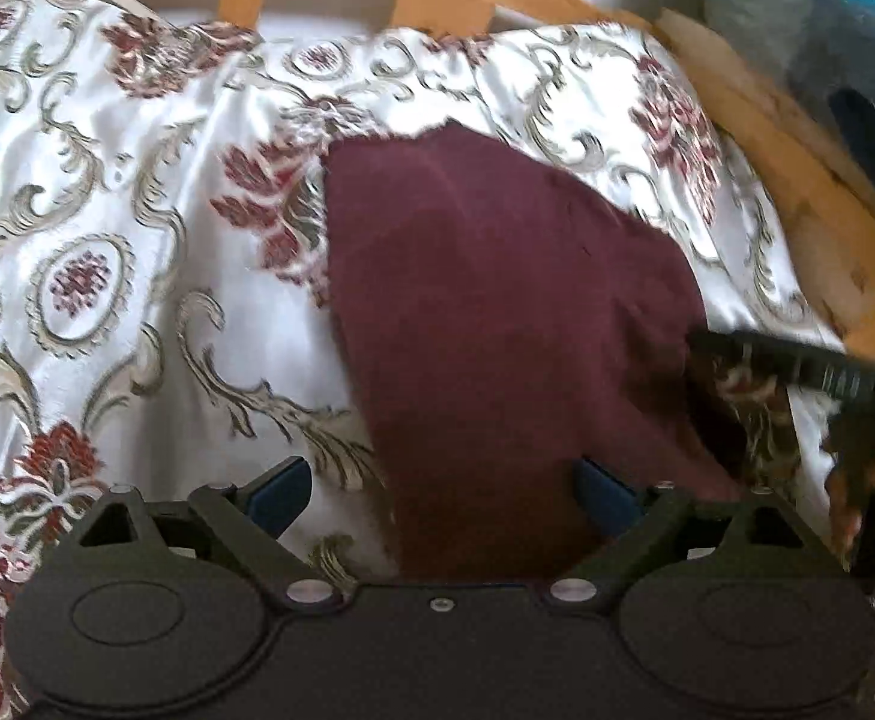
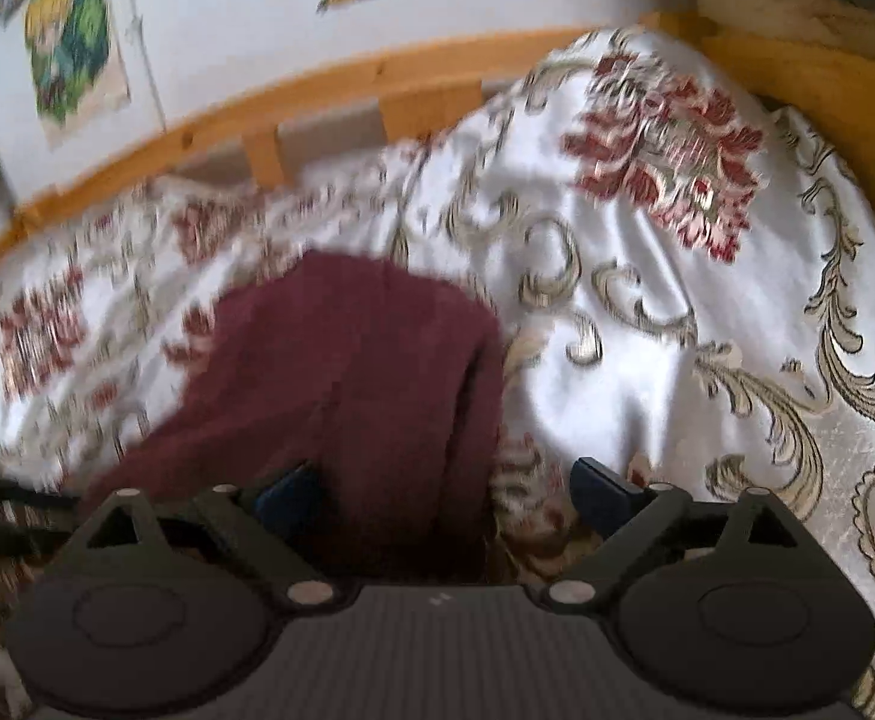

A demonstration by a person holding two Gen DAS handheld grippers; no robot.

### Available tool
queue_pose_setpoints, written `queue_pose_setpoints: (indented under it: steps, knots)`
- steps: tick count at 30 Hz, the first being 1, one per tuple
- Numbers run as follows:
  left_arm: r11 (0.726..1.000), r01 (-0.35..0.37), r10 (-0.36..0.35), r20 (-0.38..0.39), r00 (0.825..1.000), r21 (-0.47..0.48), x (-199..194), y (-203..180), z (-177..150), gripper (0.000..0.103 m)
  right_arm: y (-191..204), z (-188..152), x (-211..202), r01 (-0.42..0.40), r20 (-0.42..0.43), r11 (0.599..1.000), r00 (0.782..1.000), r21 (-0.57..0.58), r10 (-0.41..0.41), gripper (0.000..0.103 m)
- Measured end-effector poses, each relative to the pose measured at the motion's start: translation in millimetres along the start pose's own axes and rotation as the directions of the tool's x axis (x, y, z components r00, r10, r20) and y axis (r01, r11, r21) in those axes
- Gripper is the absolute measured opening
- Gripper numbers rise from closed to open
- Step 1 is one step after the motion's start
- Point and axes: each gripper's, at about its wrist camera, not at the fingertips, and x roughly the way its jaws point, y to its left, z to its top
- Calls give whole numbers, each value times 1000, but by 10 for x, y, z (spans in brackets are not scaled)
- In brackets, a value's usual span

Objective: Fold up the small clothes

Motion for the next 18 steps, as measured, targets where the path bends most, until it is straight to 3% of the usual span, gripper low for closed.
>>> queue_pose_setpoints:
  steps: [2,4,5,11,18]
  knots:
    - [1000,4,-4,0,1000,23,6,-40,-24,94,-10,20,-17,-25,52,999,998,39,23,95]
    - [999,9,-9,-6,1000,33,14,-71,-41,94,3,38,-4,-38,83,997,996,60,33,86]
    - [999,11,-10,-11,1000,32,24,-82,-43,94,15,43,8,-37,92,997,995,63,31,79]
    - [1000,11,-10,-27,1000,23,61,-94,-59,94,70,50,103,3,105,999,994,51,-8,64]
    - [1000,6,-5,-33,999,20,81,-90,-48,97,18,56,169,16,132,996,991,83,-27,56]
